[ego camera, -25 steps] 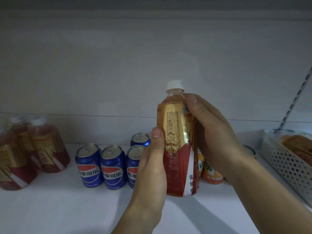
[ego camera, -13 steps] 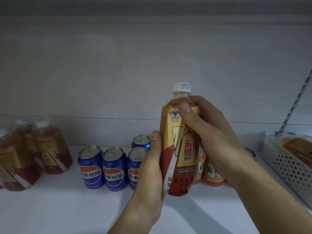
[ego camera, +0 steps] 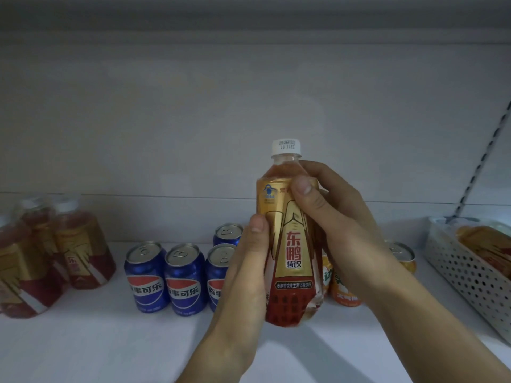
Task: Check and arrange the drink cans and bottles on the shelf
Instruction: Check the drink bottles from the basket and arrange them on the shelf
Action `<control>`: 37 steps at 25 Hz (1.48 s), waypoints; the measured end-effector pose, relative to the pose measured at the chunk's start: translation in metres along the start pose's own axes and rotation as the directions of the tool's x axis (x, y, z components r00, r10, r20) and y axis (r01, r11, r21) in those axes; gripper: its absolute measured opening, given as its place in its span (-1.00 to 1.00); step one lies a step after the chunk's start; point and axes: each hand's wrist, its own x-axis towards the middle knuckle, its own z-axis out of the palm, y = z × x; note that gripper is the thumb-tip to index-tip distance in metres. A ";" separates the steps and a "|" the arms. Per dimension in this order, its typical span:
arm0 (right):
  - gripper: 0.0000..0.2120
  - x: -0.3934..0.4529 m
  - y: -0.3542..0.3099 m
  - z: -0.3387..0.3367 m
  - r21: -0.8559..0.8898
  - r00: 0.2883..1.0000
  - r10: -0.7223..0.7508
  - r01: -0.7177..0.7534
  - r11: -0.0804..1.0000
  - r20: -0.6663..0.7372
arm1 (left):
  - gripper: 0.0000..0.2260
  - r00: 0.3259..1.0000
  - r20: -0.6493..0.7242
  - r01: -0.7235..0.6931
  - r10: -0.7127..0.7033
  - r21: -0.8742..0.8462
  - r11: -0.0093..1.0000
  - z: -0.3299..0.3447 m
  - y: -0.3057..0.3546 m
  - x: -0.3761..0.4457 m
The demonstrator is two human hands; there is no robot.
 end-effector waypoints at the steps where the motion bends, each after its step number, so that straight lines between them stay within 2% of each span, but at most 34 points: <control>1: -0.58 0.001 0.000 0.001 0.006 1.000 -0.003 0.003 1.000 -0.001 | -0.43 0.999 -0.019 -0.033 0.034 0.005 0.999 0.000 0.000 -0.001; 3: -0.59 0.004 -0.002 0.001 0.035 1.000 0.005 -0.005 0.999 0.009 | -0.48 0.996 -0.049 -0.068 0.068 0.012 0.998 0.000 0.000 -0.001; 9: -0.59 0.006 0.001 -0.007 0.039 0.999 0.020 -0.021 0.999 0.032 | -0.44 0.999 -0.038 -0.005 0.003 -0.039 0.999 -0.003 -0.004 0.000; 13: -0.56 0.007 -0.003 -0.006 0.064 0.999 -0.026 0.025 0.998 0.020 | -0.63 0.998 0.029 -0.062 0.062 -0.006 0.998 0.001 -0.001 -0.003; 15: -0.54 0.010 -0.003 -0.006 0.053 0.999 -0.025 0.024 0.998 0.023 | -0.56 0.998 0.030 -0.060 0.062 -0.047 0.997 -0.001 -0.003 -0.002; 18: -0.53 0.010 -0.002 -0.007 0.090 0.994 0.029 -0.038 0.995 0.103 | -0.32 0.995 0.099 0.035 -0.017 -0.186 0.982 -0.005 -0.003 -0.002; 21: -0.52 0.008 -0.004 -0.008 0.121 0.989 0.018 -0.036 0.992 0.149 | -0.35 0.976 0.212 0.104 -0.047 -0.268 0.958 -0.007 -0.001 -0.001; 24: -0.51 0.007 -0.006 -0.009 0.095 0.990 -0.003 -0.010 0.995 0.143 | -0.37 0.978 0.202 0.108 -0.052 -0.277 0.955 -0.005 -0.001 -0.001; 28: -0.57 0.004 -0.001 -0.010 -0.022 0.994 0.051 -0.049 0.999 0.101 | -0.59 0.989 0.124 0.106 -0.077 -0.243 0.964 -0.004 0.005 -0.004; 32: -0.61 -0.006 0.001 -0.007 -0.127 0.997 0.010 0.000 0.992 0.079 | -0.49 0.992 0.090 0.112 -0.087 -0.329 0.938 -0.004 0.007 -0.006; 35: -0.82 -0.021 0.008 -0.012 -0.240 0.973 -0.169 0.129 0.962 -0.155 | -0.44 0.993 0.087 0.110 -0.081 -0.394 0.912 -0.008 0.007 -0.003; 37: -0.88 -0.033 0.008 -0.015 -0.207 0.955 -0.208 0.164 0.964 -0.211 | -0.43 0.994 0.100 0.086 -0.048 -0.425 0.901 -0.009 0.007 -0.002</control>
